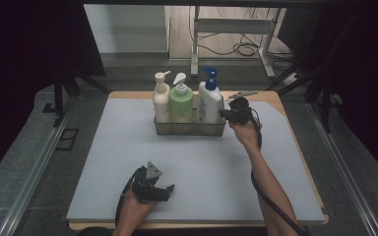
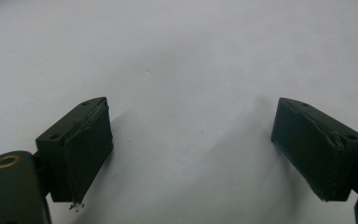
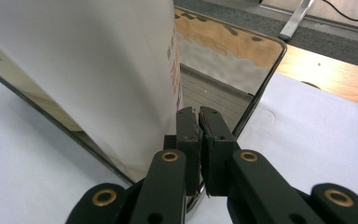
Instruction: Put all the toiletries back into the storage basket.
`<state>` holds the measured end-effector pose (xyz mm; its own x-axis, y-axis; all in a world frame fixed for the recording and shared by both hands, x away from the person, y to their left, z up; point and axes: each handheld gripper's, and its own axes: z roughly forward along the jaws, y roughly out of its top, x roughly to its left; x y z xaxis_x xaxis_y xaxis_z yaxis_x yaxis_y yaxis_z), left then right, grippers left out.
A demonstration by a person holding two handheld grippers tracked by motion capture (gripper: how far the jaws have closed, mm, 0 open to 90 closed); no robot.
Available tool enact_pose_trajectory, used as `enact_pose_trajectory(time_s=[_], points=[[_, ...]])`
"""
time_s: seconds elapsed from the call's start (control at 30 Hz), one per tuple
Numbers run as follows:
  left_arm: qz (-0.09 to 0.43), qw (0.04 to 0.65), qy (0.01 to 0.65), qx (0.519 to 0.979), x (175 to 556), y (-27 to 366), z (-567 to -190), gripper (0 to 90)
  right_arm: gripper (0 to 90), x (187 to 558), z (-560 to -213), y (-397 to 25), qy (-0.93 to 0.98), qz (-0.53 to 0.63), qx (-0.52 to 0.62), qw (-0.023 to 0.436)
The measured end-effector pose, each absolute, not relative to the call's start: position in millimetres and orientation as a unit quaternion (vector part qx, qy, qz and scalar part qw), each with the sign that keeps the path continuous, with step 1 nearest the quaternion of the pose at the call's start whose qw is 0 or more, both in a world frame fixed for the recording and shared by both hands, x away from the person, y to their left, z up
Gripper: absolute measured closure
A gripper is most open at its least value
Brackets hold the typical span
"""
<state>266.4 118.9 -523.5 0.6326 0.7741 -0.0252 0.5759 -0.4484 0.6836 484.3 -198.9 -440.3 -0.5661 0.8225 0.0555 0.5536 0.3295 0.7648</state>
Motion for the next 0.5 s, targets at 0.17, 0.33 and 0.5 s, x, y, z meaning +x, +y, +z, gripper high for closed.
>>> enact_pose_trajectory(time_s=[0.17, 0.33, 0.5], points=[[0.147, 0.338, 0.403, 0.838, 266, 119, -524, 12.2, 86.5, 490, -443, -196, 0.797, 0.386, 0.433, 0.171], [0.147, 0.337, 0.403, 0.838, 266, 119, -524, 12.1, 86.5, 493, -448, -194, 0.799, 0.382, 0.434, 0.167], [0.147, 0.337, 0.403, 0.838, 266, 119, -524, 12.1, 86.2, 494, -452, -193, 0.799, 0.380, 0.436, 0.163]])
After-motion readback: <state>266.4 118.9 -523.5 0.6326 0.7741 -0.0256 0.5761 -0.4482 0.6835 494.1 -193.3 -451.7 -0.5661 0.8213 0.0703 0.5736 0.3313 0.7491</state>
